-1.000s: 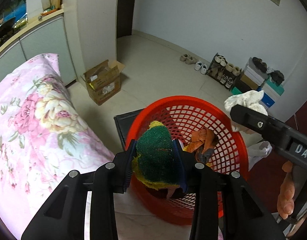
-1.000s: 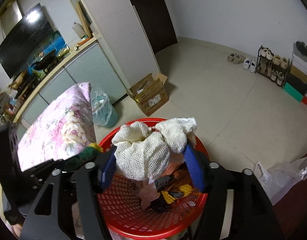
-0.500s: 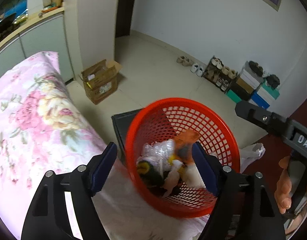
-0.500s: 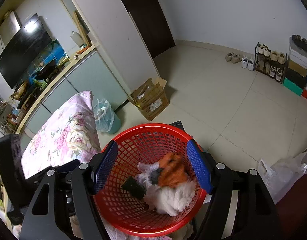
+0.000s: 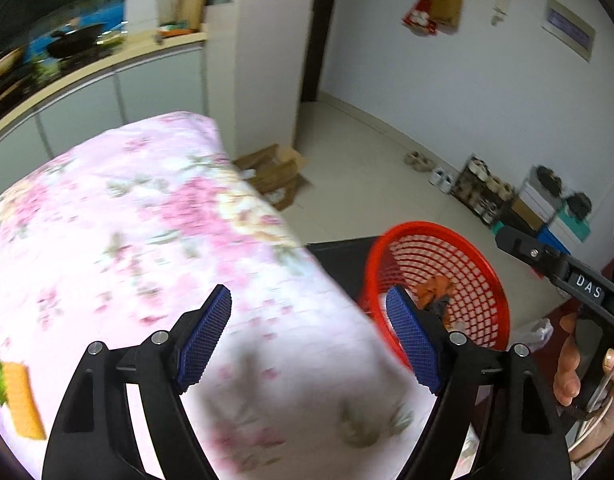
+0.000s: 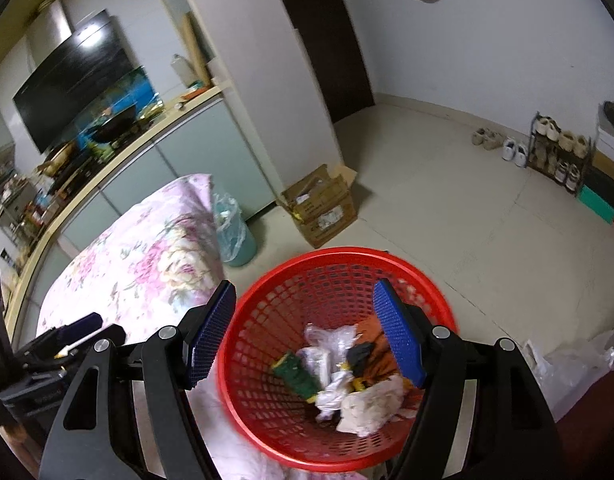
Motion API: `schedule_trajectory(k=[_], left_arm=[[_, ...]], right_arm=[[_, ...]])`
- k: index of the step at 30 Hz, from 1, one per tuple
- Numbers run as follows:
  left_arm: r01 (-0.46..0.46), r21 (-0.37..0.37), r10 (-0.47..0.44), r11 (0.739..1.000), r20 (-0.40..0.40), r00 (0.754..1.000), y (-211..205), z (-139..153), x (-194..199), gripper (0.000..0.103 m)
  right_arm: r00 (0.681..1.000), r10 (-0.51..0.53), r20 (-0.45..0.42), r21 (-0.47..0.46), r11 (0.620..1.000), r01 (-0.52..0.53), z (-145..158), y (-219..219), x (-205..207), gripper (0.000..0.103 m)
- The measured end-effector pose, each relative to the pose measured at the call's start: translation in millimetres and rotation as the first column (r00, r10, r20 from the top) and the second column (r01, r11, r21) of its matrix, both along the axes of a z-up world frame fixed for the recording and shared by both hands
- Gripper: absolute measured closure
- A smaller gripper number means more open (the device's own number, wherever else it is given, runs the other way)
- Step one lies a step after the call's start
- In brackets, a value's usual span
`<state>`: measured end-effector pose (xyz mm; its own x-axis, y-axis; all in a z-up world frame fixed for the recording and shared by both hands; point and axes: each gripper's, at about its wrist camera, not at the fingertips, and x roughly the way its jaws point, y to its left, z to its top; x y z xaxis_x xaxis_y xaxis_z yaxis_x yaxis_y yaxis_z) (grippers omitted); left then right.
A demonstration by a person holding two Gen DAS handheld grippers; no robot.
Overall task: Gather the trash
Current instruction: 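Move both open grippers back over the green packet and yellow mesh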
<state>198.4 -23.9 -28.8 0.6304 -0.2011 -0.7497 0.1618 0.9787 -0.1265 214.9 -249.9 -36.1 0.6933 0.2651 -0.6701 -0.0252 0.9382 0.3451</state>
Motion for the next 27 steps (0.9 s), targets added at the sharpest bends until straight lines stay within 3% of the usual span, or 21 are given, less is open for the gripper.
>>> schedule_trajectory(k=[7,15,20,23,27], left_arm=[[-0.149,-0.022,0.149,0.989,0.016,0.989,60,5,-30,0.026],[-0.324,-0.022,0.325,0.946,0.015,0.946,134,4,-67,0.026],[-0.462,-0.026,0.462,0.886,0.002,0.887,196,2,-91,0.026],[-0.567,-0.041,0.567,0.823,-0.016,0.824,241,-1,-103,0.026],[-0.648,-0.097,0.647,0.756,-0.042,0.761,289,-7,-108,0.026]], right_arm=[[0.993,0.118,0.011,0.0,0.993,-0.118,4,42,-2,0.034],[0.951,0.308,0.008,-0.02,0.951,-0.308,5,117,-8,0.034],[0.924,0.383,0.003,-0.02,0.924,-0.383,7,151,-11,0.034],[0.91,0.415,-0.001,-0.024,0.91,-0.415,9,167,-13,0.034],[0.898,0.44,-0.009,-0.033,0.898,-0.44,8,184,-17,0.034]])
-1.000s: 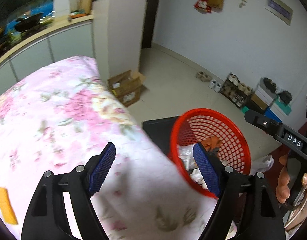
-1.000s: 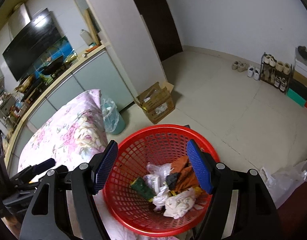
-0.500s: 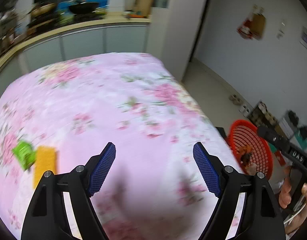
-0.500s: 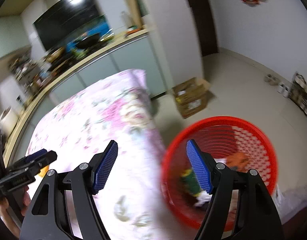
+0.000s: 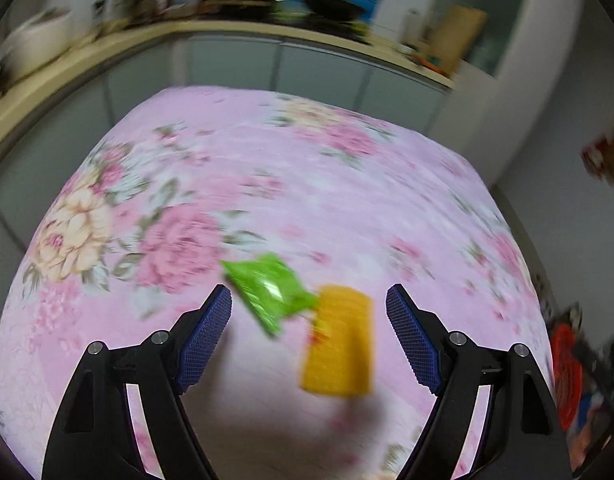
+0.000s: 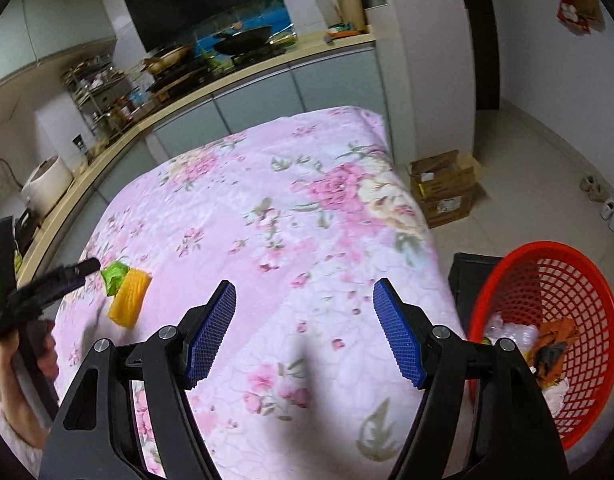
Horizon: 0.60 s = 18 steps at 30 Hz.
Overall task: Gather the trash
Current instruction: 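Move both open grippers back over the green packet and yellow mesh, then grasp the green snack packet with the left gripper while the right grasps the yellow foam mesh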
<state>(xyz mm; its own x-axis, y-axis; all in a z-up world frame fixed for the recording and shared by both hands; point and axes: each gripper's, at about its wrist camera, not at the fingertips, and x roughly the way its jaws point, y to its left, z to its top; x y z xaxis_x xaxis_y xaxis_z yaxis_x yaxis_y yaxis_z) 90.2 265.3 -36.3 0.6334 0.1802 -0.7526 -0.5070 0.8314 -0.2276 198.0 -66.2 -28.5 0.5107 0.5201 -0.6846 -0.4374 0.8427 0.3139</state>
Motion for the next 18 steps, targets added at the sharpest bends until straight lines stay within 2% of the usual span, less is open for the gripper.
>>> schedule_trajectory(k=[3,6,12,15,18], left_arm=[[-0.048,-0.069,0.047,0.996,-0.012,0.999,26,-11,8,0.026],[-0.044,-0.124,0.04,0.991,-0.032,0.999,37,-23,22,0.026],[-0.008,-0.15,-0.002,0.989,-0.07,0.998,32,-40,41,0.027],[-0.016,-0.135,0.005,0.991,-0.078,0.997,33,-44,41,0.036],[-0.02,-0.118,0.01,0.993,-0.085,0.996,35,-46,40,0.051]], right_arm=[[1.0,0.014,-0.003,-0.014,1.0,-0.014,-1,9,-2,0.034],[1.0,0.022,-0.011,-0.027,0.999,-0.023,-4,15,-3,0.034],[0.999,0.031,-0.024,-0.045,0.998,-0.032,-8,23,-3,0.034],[0.999,0.045,-0.029,-0.056,0.997,-0.047,-11,30,-4,0.034],[0.997,0.067,-0.035,-0.065,0.995,-0.069,-13,40,-6,0.034]])
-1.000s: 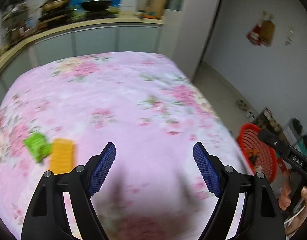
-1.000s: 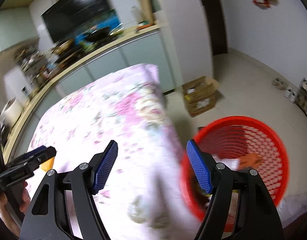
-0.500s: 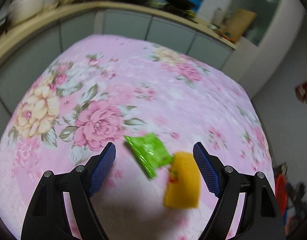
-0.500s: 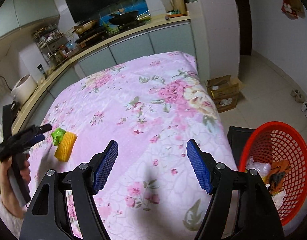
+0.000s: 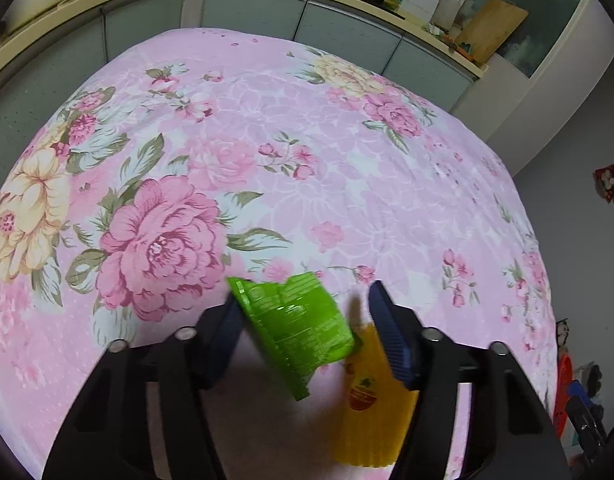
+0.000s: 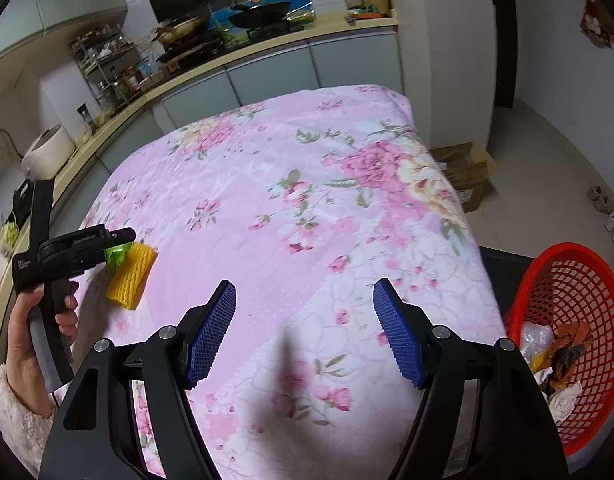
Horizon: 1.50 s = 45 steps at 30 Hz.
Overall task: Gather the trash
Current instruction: 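Grasp the green snack packet with the left gripper while the right grasps the yellow foam mesh, then carry the green packet and yellow foam mesh in both grippers over the red wastebasket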
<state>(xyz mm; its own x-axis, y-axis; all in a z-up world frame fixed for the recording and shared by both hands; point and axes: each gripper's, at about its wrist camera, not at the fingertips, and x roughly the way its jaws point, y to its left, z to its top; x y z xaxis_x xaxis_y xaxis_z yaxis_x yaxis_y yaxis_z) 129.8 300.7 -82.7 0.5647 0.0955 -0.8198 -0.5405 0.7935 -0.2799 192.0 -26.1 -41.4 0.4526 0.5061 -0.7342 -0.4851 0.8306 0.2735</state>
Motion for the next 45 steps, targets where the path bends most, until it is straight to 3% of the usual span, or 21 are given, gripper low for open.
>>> schedule_trajectory(k=[2,7,20,32,34,39,45], left_arm=[[0.006,0.011,-0.006,1.0,-0.001,1.0,0,0,-3,0.063],[0.004,0.027,-0.005,1.0,0.017,1.0,5,5,-18,0.071],[-0.142,0.107,0.134,0.984,0.081,0.988,33,31,-84,0.071],[-0.199,0.107,0.19,0.974,0.087,0.978,47,30,-115,0.071],[-0.2,0.107,0.191,0.974,0.087,0.978,48,29,-117,0.071],[-0.198,0.111,0.189,0.974,0.086,0.978,47,29,-117,0.071],[-0.188,0.12,0.179,0.975,0.081,0.98,43,28,-116,0.071]], right_arm=[[1.0,0.022,-0.003,-0.006,1.0,-0.022,-1,10,-2,0.034],[0.995,0.098,0.001,-0.021,0.995,-0.098,-1,42,-11,0.034],[0.955,0.297,-0.027,-0.011,0.955,-0.297,-7,145,-32,0.034],[0.932,0.355,-0.073,-0.048,0.932,-0.359,-29,215,-34,0.034],[0.931,0.359,-0.067,-0.061,0.93,-0.363,-31,220,-37,0.039],[0.927,0.373,-0.033,-0.098,0.922,-0.374,-35,222,-41,0.061],[0.925,0.379,-0.017,-0.093,0.921,-0.379,-32,216,-42,0.074]])
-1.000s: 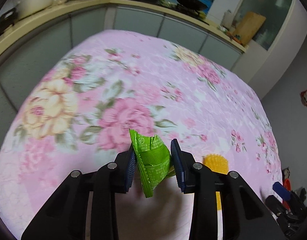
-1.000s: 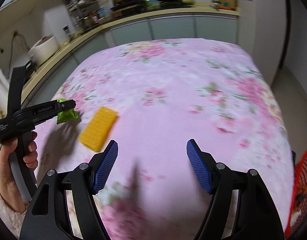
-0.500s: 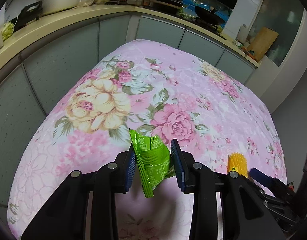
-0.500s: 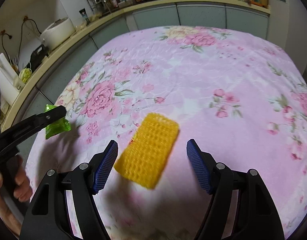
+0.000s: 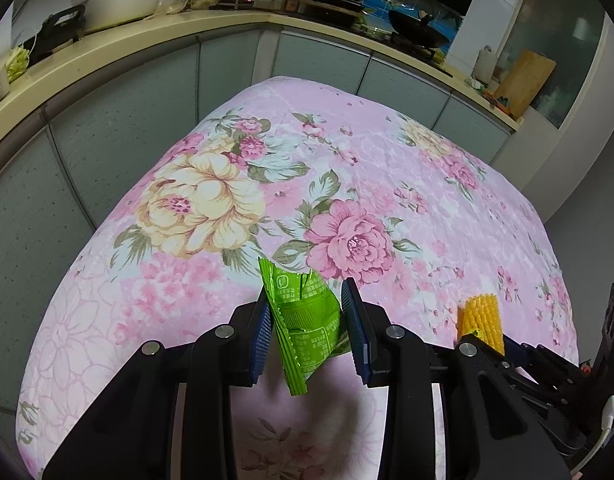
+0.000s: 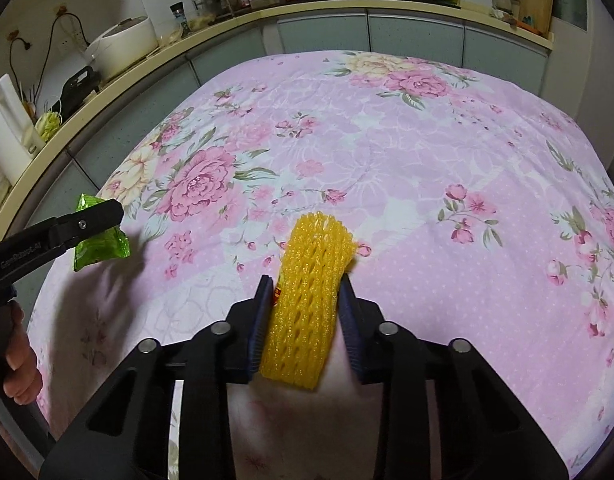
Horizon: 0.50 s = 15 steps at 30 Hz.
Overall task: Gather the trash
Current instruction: 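Carry the green packet and yellow foam mesh in both grippers over the red wastebasket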
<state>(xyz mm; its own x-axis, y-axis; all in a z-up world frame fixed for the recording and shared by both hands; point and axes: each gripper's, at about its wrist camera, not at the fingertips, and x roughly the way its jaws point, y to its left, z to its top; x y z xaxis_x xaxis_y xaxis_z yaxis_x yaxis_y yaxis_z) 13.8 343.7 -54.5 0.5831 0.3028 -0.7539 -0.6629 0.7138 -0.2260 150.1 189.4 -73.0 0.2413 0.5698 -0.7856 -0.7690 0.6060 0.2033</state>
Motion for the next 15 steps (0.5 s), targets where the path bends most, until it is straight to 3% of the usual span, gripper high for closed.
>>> schedule_trajectory(k=[15], left_arm=[[0.052,0.027,-0.052,0.998,0.006,0.999,-21,8,14,0.071]], right_arm=[[0.996,-0.086,0.033,0.071,0.994,0.084,28,-44,17,0.079]])
